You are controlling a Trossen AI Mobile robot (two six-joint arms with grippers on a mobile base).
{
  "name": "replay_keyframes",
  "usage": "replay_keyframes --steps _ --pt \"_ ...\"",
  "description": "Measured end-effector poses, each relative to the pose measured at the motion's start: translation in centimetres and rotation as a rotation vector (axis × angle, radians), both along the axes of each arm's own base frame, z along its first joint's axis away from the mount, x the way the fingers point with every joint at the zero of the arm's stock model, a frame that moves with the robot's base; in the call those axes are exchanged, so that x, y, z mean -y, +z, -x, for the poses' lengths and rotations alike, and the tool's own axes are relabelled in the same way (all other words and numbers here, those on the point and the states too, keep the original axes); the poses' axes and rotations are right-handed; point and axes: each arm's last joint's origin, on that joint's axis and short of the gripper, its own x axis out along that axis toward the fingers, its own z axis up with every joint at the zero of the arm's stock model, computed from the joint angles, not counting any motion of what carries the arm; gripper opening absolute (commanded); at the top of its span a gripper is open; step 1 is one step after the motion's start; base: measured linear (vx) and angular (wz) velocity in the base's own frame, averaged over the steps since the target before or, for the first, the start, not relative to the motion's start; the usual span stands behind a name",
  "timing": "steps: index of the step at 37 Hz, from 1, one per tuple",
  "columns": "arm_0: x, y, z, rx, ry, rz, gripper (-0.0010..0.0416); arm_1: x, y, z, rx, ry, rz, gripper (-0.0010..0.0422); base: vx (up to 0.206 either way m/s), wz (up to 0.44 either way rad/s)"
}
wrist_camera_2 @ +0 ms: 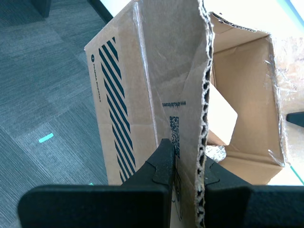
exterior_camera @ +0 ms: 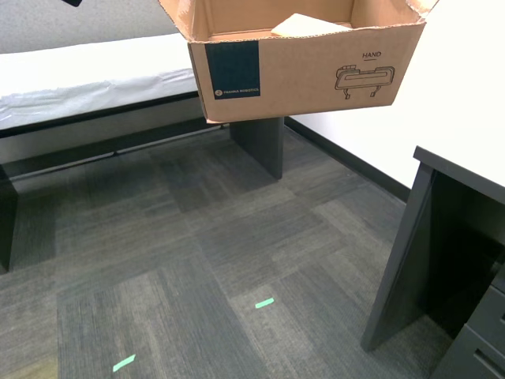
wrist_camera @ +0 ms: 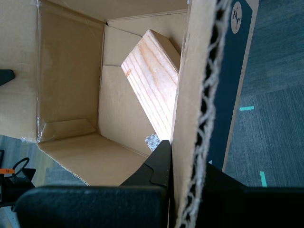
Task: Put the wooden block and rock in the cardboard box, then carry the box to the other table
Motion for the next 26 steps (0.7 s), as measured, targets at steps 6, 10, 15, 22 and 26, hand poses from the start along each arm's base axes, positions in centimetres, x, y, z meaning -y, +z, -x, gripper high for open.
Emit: replay_keyframes --steps 6,10,15,22,26 --pt "0.00 0.00 0.00 0.000 0.000 0.000 0.0000 0.00 0.00 0.00 0.000 0.000 0.000 0.0000 0.122 0.090" --pt "0.00 0.00 0.00 0.000 0.000 0.000 -0.0001 0.00 0.00 0.00 0.009 -0.006 -0.008 0.0000 0.129 0.151" --pt "0.00 0.00 0.01 -0.001 0.000 0.000 -0.0001 0.00 0.01 0.00 0.018 -0.013 -0.015 0.0000 0.133 0.194" --pt "-0.01 -0.04 0.06 -0.008 -0.001 0.001 -0.0001 0.00 0.00 0.00 0.030 -0.022 -0.026 0.0000 0.137 0.254" --pt "-0.01 -0.04 0.06 -0.008 0.000 0.001 -0.0001 -0.01 0.01 -0.01 0.036 -0.027 -0.031 0.0000 0.140 0.297"
